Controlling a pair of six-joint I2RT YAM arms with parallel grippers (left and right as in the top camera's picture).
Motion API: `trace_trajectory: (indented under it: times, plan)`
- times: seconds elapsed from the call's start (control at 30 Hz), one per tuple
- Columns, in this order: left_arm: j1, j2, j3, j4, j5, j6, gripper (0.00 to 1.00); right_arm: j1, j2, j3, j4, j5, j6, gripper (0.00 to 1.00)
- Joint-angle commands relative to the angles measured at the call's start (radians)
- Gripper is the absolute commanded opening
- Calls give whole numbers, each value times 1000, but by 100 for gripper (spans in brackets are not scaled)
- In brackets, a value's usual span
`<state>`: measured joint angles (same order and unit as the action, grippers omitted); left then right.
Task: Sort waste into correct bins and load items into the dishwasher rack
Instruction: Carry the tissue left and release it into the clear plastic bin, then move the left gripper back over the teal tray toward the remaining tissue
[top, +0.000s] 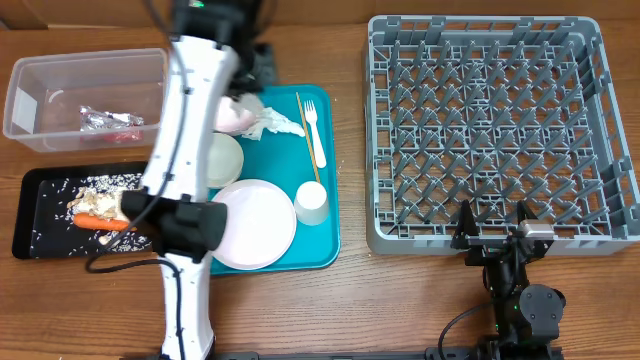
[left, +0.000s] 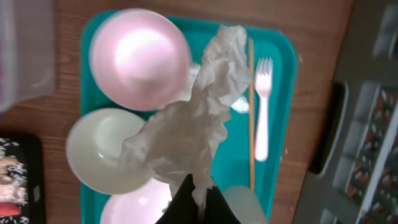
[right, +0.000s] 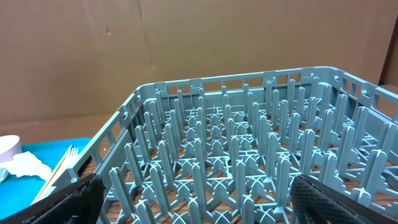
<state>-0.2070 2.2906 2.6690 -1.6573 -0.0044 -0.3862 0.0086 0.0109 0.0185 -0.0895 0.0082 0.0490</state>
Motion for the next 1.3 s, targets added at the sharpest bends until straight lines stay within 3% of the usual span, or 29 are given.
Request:
trace_trajectory:
  times: [0.0, 0.23, 0.53, 0.57, 0.67, 0.73, 0.87, 1.0, 1.13, 1.27]
  plan:
    - [122, -19, 37, 23, 34, -26, 4, 5, -8, -10, 6, 13, 3, 100]
    - [373, -17, 35, 195, 27, -25, 4, 5, -8, -10, 6, 13, 3, 100]
    - [536, 47, 32, 329, -32, -24, 10, 5, -8, -10, 6, 13, 3, 100]
    - [547, 58, 31, 328, -42, -25, 18, 5, -8, -10, 6, 13, 4, 100]
    - [576, 68, 30, 304, -58, -24, 80, 5, -8, -10, 6, 13, 3, 100]
    - [588, 69, 30, 292, -58, -25, 100, 5, -8, -10, 6, 13, 4, 100]
    - [595, 69, 30, 257, -45, -24, 100, 5, -8, -10, 6, 13, 3, 100]
    - [576, 62, 31, 191, 103, 2, 100, 5, -8, -10, 6, 13, 3, 100]
    - [509, 60, 31, 180, 257, 47, 99, 5, -8, -10, 6, 13, 4, 100]
    - [386, 58, 31, 161, 259, 78, 99, 5, -8, -10, 6, 13, 4, 100]
